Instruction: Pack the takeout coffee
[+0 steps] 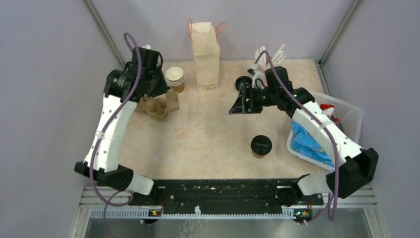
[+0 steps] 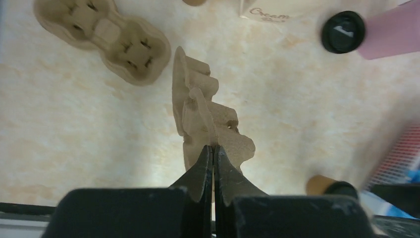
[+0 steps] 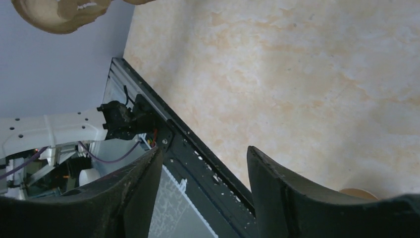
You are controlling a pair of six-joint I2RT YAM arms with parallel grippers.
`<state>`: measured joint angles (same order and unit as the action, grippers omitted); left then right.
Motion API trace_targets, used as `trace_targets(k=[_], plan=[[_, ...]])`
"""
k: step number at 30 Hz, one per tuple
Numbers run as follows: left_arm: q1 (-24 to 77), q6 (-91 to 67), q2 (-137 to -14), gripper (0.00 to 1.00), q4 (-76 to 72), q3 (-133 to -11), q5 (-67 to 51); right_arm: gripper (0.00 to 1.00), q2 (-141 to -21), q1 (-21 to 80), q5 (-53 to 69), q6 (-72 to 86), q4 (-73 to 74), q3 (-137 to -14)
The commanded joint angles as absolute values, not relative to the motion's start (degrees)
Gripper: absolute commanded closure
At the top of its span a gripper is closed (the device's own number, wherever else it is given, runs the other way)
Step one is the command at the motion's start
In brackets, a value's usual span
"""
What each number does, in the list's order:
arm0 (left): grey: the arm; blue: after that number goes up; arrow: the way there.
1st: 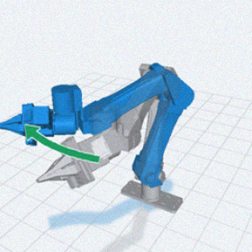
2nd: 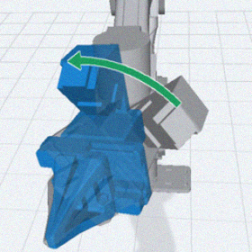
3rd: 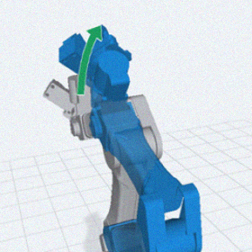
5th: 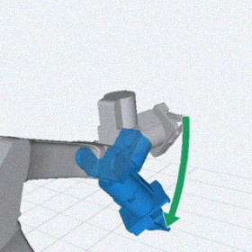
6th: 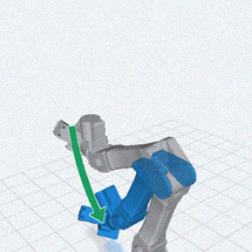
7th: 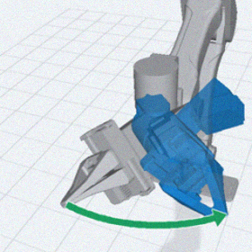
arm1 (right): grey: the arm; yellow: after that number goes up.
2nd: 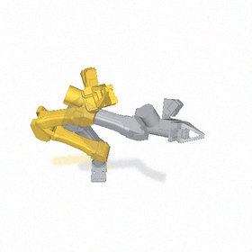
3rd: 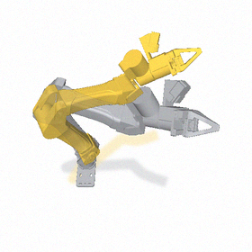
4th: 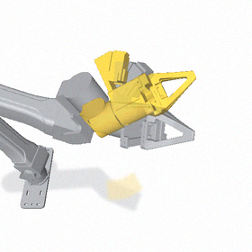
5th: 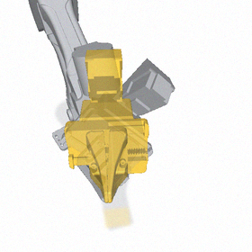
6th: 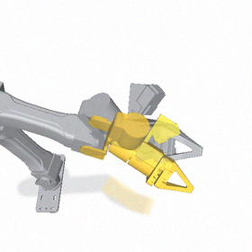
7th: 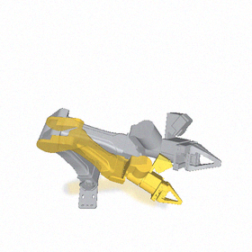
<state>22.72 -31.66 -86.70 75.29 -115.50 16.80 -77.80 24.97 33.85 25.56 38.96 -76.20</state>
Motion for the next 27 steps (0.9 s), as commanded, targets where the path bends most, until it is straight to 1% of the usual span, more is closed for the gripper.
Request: trace_targets(k=[1,4,6,9,11,13,15,18,21,27], plan=[[20.8,-43.4,-78.7,1.00,68.9,-107.6,1.0,0.34,-77.4,35.5,28.1,28.4,33.4,-81.7],[20.2,-46.4,-76.2,1.00,65.0,-102.2,-3.0,0.30,-80.5,44.6,18.1,29.7,32.1,-88.7],[19.6,-48.0,-74.6,1.00,63.2,-99.4,-3.7,0.30,-82.8,50.5,11.4,28.2,30.4,-93.2],[19.1,-50.0,-72.8,1.00,61.4,-96.5,-4.3,0.30,-85.7,57.3,2.2,26.2,25.4,-95.5],[19.1,-50.2,-72.0,1.00,59.9,-94.6,-4.8,0.36,-87.8,59.5,-1.6,26.7,24.4,-97.7],[18.9,-50.9,-71.5,1.00,59.2,-93.5,-5.5,0.45,-89.8,61.2,-5.5,28.0,25.0,-99.9],[18.8,-51.2,-71.3,1.00,58.8,-92.8,-6.2,0.50,-91.6,62.6,-8.3,29.2,26.1,-101.0],[18.7,-51.1,-71.2,1.00,58.6,-92.3,-6.8,0.51,-93.3,65.1,-12.9,28.5,25.7,-101.2],[18.7,-51.1,-70.7,1.00,58.6,-92.0,-6.7,0.57,-95.6,66.8,-17.7,27.3,27.2,-103.4],[18.6,-51.4,-70.2,1.00,57.8,-90.4,-7.7,0.58,-99.4,68.7,-24.7,25.2,29.8,-106.9]])
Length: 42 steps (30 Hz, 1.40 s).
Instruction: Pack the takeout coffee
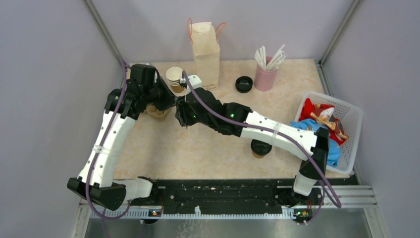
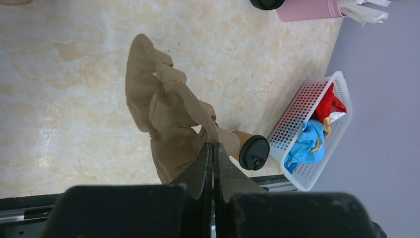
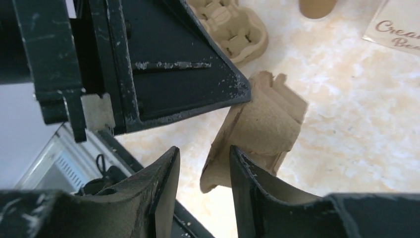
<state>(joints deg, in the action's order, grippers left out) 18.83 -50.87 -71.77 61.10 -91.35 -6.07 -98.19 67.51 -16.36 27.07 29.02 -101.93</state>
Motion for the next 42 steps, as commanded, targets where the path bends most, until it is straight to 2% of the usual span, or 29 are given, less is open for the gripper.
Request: trace_targets(k=[1,6,9,11,13,16,23,25,27,29,30,34,36,38,39,42], plan=[[18.6,-51.4,-70.3,1.00,57.8,-90.2,-7.9,0.60,-100.5,69.1,-26.1,24.9,30.6,-107.8],[18.5,-51.5,-70.4,1.00,57.7,-90.6,-7.8,0.68,-106.8,72.6,-38.5,21.9,37.0,-115.4],[18.3,-51.7,-70.6,1.00,57.7,-90.9,-7.9,0.81,-110.5,73.8,-42.5,21.6,40.2,-119.9],[18.2,-51.8,-70.6,1.00,58.0,-91.1,-7.6,0.86,-111.8,74.3,-44.1,21.7,41.7,-121.9],[18.1,-51.8,-70.5,1.00,58.0,-91.1,-7.3,0.84,-112.3,74.9,-45.4,21.8,42.4,-122.5],[17.9,-51.9,-70.5,1.00,58.2,-91.1,-7.1,0.72,-111.3,75.0,-45.0,21.8,42.0,-120.9],[17.6,-52.2,-70.6,1.00,57.6,-90.9,-7.7,0.78,-107.8,75.0,-44.8,20.9,37.1,-115.0],[17.6,-52.5,-70.5,1.00,57.2,-90.7,-8.0,0.86,-108.3,75.0,-45.6,20.6,37.1,-115.5],[17.6,-52.6,-70.4,1.00,56.7,-90.8,-8.2,1.00,-108.6,75.0,-46.8,20.0,36.9,-115.6],[17.5,-52.3,-70.2,1.00,56.0,-90.7,-8.7,1.00,-107.9,75.0,-48.4,19.8,36.9,-115.4],[17.5,-52.0,-70.0,0.93,55.6,-90.5,-9.0,1.00,-107.0,75.0,-49.0,19.4,36.4,-114.7],[16.6,-48.0,-69.1,0.41,52.2,-89.1,-11.2,1.00,-100.9,74.0,-45.4,16.3,34.3,-109.4],[16.2,-44.1,-68.5,0.21,49.6,-89.0,-12.7,1.00,-95.8,72.6,-39.4,15.0,32.8,-103.8],[16.1,-39.8,-68.2,0.06,44.9,-88.9,-14.8,1.00,-88.8,71.1,-33.7,13.1,28.9,-95.5],[16.0,-37.9,-68.3,0.02,43.2,-88.9,-15.6,1.00,-83.9,69.9,-29.7,12.6,26.9,-91.4],[15.9,-33.6,-70.3,0.01,39.8,-89.6,-16.8,1.00,-73.4,61.9,-15.2,12.5,23.4,-81.6]])
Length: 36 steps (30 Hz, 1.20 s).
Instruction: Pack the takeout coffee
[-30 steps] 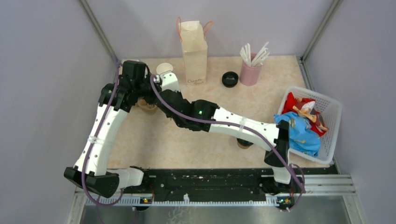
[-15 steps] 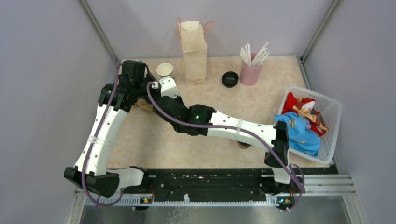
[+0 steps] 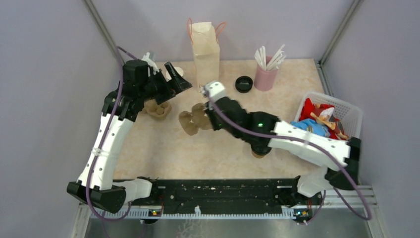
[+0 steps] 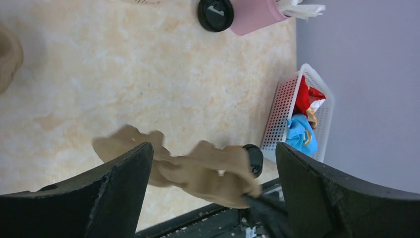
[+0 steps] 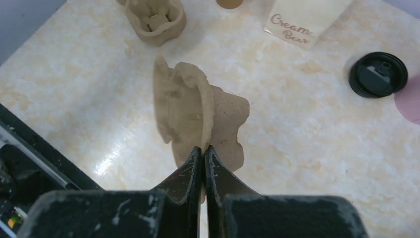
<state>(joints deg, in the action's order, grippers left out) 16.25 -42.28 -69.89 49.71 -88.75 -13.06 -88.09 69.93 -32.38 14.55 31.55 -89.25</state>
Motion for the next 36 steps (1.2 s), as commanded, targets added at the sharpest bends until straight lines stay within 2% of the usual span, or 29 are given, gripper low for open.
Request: trace_targets(k=[1,4,7,11,19,25,30,36], plan=[[15.9,-32.6,-71.6,0.01,39.0,-90.0,-16.9,1.00,-70.4,58.7,-11.7,13.1,23.3,-79.6],[15.8,-30.8,-76.6,0.02,36.9,-91.9,-17.6,1.00,-64.6,50.1,-4.6,13.0,26.2,-77.0],[15.7,-29.9,-83.4,0.01,34.9,-96.4,-17.9,1.00,-62.3,45.8,-6.6,10.0,32.1,-77.6],[15.8,-29.8,-93.1,0.03,31.3,-104.3,-12.4,1.00,-61.6,45.2,-12.9,6.6,37.3,-78.8],[15.8,-26.0,-107.8,0.13,22.5,-118.0,7.8,1.00,-61.6,45.1,-16.7,5.6,39.0,-77.8],[15.4,-22.1,-117.4,0.16,13.4,-124.9,11.1,1.00,-61.9,43.4,-16.5,4.8,38.3,-77.3],[13.4,-25.1,-122.2,0.39,9.2,-128.6,7.5,1.00,-62.2,42.5,-17.2,4.0,39.1,-78.1],[12.0,-27.2,-122.9,0.83,6.6,-129.0,-1.9,1.00,-61.3,42.3,-17.9,4.2,40.3,-78.7]])
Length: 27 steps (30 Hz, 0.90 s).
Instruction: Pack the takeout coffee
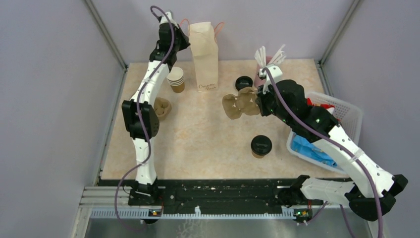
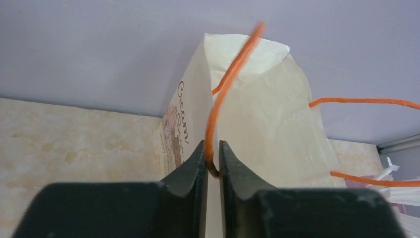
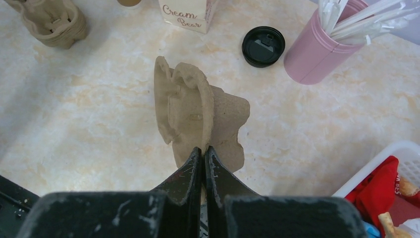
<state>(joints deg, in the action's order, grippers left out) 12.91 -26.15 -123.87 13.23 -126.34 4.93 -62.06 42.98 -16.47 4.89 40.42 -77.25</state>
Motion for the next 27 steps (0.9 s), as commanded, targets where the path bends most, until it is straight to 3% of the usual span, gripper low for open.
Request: trace_targets(k=[1,3,15,27], plan=[[12.0,-27.4,-122.5,0.90,7.1,-129.0,-3.2,1.00,-61.1,42.3,-18.1,4.3,40.5,-79.0],[11.9,-28.0,-121.2,1.00,9.1,-128.5,-5.1,1.00,-60.6,42.3,-18.5,4.9,40.8,-79.5],[10.4,-36.2,-101.4,1.00,12.8,-105.5,-24.9,1.00,-55.7,42.3,-20.6,8.5,43.2,-82.7],[7.5,-32.8,-87.0,1.00,15.9,-88.6,-45.6,1.00,-54.6,42.3,-19.8,9.2,45.3,-89.7]])
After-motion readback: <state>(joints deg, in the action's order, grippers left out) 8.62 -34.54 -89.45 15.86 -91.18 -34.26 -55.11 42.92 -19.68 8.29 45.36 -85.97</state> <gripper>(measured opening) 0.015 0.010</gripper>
